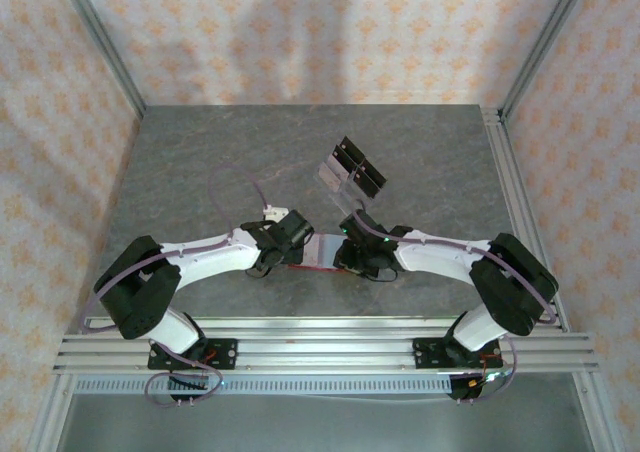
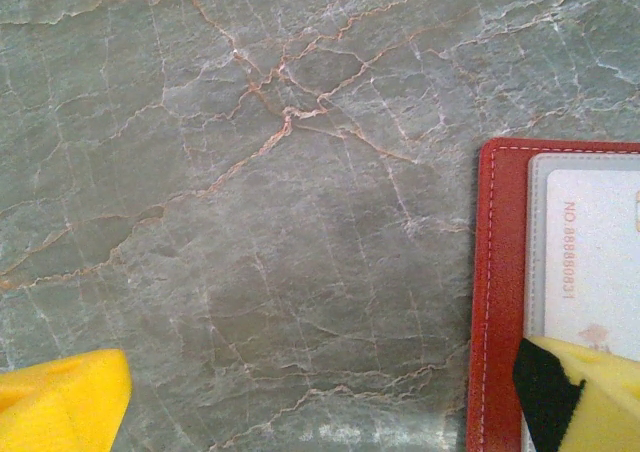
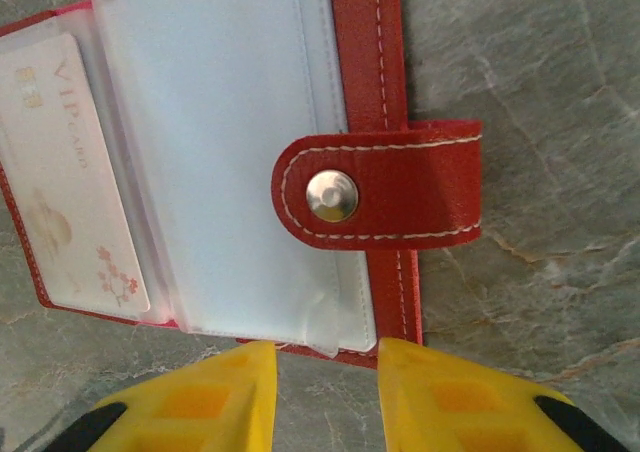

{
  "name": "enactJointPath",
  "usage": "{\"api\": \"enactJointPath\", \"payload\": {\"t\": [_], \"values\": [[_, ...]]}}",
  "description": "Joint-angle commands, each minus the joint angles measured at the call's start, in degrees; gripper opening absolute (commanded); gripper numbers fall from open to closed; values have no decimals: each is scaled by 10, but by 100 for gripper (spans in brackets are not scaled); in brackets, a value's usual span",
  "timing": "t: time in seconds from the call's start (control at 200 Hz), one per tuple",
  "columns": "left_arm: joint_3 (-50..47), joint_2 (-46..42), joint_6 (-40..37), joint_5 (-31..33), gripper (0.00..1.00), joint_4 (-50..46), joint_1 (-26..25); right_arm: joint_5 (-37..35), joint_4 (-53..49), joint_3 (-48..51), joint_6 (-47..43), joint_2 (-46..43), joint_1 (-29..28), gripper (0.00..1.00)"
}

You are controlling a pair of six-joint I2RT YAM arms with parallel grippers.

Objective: Put the credit cards into the card holder

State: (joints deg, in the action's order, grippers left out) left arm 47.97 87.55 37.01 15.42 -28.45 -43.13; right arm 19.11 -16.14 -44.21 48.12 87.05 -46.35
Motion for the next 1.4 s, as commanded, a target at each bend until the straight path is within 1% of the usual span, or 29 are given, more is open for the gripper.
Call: {"api": "enactJointPath", "payload": {"t": [0.0, 0.18, 0.385, 0.555, 0.701, 0.806, 0.946, 1.116, 1.231, 1.396], "values": [[11, 9, -5, 17, 100, 4, -5, 0, 7, 4, 7, -5, -3, 30], [10, 8, -5, 19, 100, 3, -4, 3, 11, -4, 5, 4, -3, 25], [9, 6, -5, 20, 100, 3, -4, 5, 12, -7, 3, 14, -3, 23], [9, 5, -5, 21, 100, 3, -4, 7, 15, -5, 4, 18, -3, 19], [9, 4, -5, 21, 100, 3, -4, 6, 16, -6, 2, 16, -3, 9], [9, 3, -5, 21, 100, 2, -4, 7, 11, -10, -1, 12, -3, 0], [9, -4, 2, 25, 100, -1, -4, 10, -1, -26, -10, 2, -3, 0], [16, -14, 26, 52, 100, -33, -3, 20, -16, -69, -31, -1, -3, 0], [15, -22, 46, 64, 100, -47, -3, 29, -26, -106, -48, 16, -3, 0], [0, -46, 86, 68, 100, -51, -4, 48, -14, -151, -60, 63, -4, 0]]}}
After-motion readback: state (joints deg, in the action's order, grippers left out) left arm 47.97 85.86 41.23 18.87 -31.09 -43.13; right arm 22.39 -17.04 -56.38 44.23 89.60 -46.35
